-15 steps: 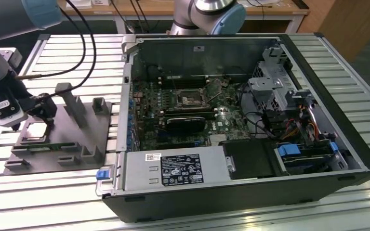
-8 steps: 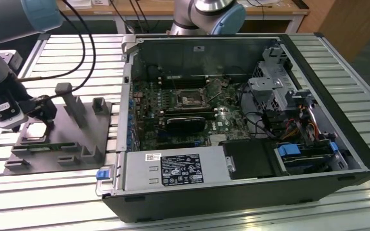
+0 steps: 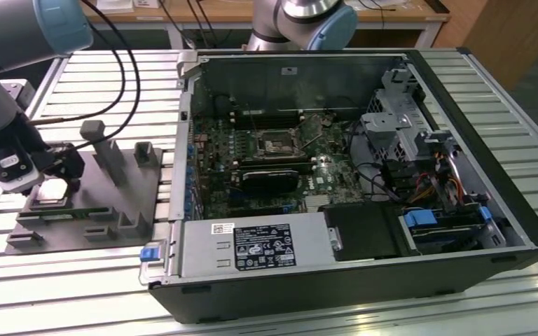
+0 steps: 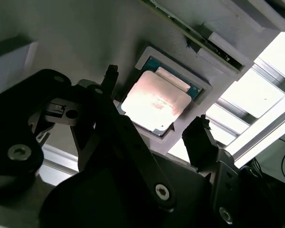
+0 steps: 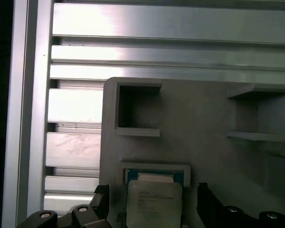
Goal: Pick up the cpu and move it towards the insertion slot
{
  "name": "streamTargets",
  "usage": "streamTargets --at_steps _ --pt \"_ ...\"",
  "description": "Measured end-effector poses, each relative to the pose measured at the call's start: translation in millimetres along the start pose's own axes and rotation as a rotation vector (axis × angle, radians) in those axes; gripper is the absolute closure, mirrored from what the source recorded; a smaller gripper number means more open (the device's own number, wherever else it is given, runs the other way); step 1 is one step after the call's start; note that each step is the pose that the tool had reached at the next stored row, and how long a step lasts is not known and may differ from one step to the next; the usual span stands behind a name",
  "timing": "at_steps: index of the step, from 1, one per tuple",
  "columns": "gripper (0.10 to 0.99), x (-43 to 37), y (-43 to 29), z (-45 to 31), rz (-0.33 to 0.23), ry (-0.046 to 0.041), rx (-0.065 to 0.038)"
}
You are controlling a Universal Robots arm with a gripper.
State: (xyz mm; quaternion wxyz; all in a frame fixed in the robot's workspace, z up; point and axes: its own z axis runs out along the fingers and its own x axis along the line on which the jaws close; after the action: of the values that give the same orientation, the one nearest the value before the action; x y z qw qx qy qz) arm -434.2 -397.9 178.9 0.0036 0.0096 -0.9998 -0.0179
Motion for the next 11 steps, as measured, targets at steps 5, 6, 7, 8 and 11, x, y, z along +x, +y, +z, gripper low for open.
streamTargets --at_steps 5,6,7,8,11 --pt "0.345 0.0 -1.6 1.5 0.001 0.0000 0.000" --pt "0.345 0.0 -1.8 1.6 0.002 -0.0001 0.000" --pt "0.345 0.0 -1.8 1.6 0.003 -0.0001 0.000" --pt "0.361 0.0 -1.8 1.7 0.003 -0.0002 0.000" --pt "0.431 0.0 -1.8 1.6 0.003 -0.0002 0.000"
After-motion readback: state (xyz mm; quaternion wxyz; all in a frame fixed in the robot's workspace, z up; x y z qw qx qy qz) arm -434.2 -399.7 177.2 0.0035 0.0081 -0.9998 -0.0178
